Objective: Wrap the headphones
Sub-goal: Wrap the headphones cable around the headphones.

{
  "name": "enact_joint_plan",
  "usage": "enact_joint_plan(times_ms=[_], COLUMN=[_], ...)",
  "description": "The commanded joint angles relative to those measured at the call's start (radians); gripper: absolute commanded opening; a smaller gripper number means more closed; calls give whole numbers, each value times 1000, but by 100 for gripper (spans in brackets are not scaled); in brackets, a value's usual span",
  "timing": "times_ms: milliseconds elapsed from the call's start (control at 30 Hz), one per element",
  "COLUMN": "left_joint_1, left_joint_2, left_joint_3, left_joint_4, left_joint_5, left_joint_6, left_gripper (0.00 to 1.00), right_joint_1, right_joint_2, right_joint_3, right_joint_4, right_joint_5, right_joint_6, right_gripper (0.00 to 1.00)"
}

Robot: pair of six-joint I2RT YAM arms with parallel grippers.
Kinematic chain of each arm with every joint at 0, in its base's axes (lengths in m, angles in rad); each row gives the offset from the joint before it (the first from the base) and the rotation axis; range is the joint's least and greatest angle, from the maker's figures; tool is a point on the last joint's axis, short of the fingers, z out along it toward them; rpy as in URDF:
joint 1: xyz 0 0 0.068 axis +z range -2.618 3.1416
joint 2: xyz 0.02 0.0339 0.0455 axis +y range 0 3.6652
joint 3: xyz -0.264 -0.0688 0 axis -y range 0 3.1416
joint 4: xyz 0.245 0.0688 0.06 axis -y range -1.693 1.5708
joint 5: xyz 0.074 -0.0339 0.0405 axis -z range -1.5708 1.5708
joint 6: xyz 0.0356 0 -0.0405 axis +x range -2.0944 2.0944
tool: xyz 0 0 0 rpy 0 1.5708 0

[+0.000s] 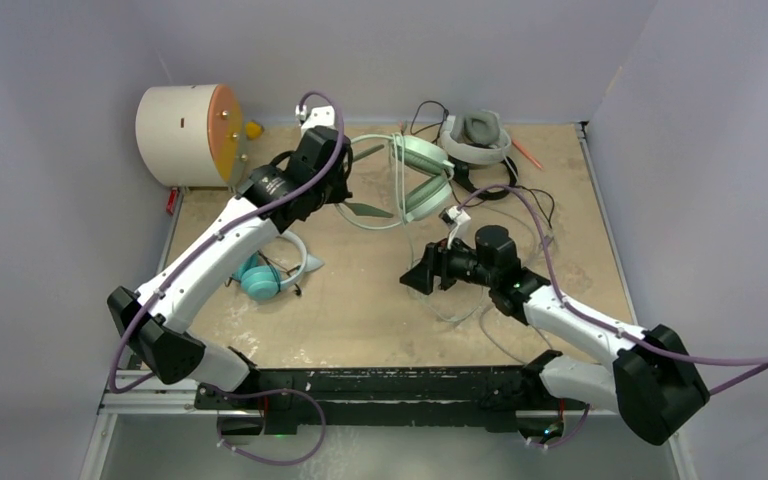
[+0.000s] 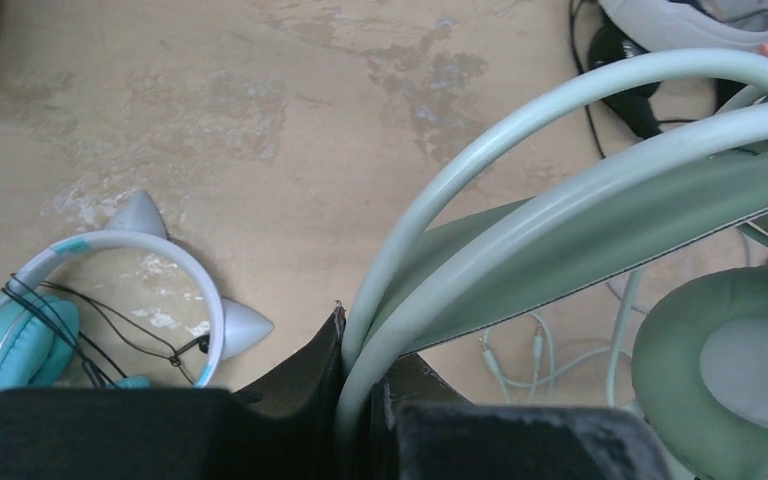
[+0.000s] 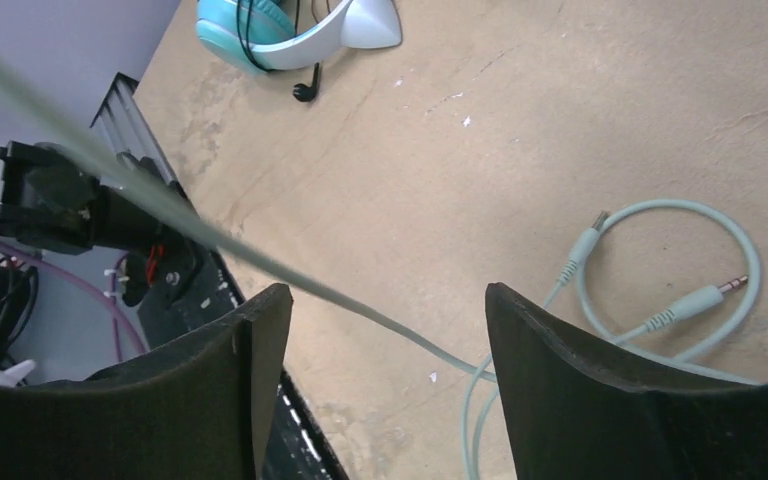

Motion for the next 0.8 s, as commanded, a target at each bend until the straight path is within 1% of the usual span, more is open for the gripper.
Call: enact_joint_plan(times_ms=[0,100,167,400,500,600,700,767], left_joint_1=[12,24,33,70,87,109,124,137], left_joint_2=[-43,-35,-27,-19,-13,-8,0,7], left_joint_3=[112,148,171,206,225,243,259,275], left_joint_4=[35,17,6,12,8,7,1,-12], left_joint_5=[98,134,166,271,306,353,389,414], left_joint_6=[-21,-21,-24,-45,-49,-51,-52,-52], left_gripper=[0,0,0,0,0,0,0,0], right_joint_1=[3,4,8,45,68,86,98,104], right_joint_2=[12,67,116,254,292,311,296,295], right_joint_3=[-39,-46,-61,-67,-48,-34,-18,-1], right_joint_4=[174,240,313,505,538,566,589,585], right_joint_5=[26,-21,-41,2,12,16,3,-2], right_joint_6=[-47,-36,-15,48,52,55,43,33], right_gripper=[74,72,71,70,63,63,63,55])
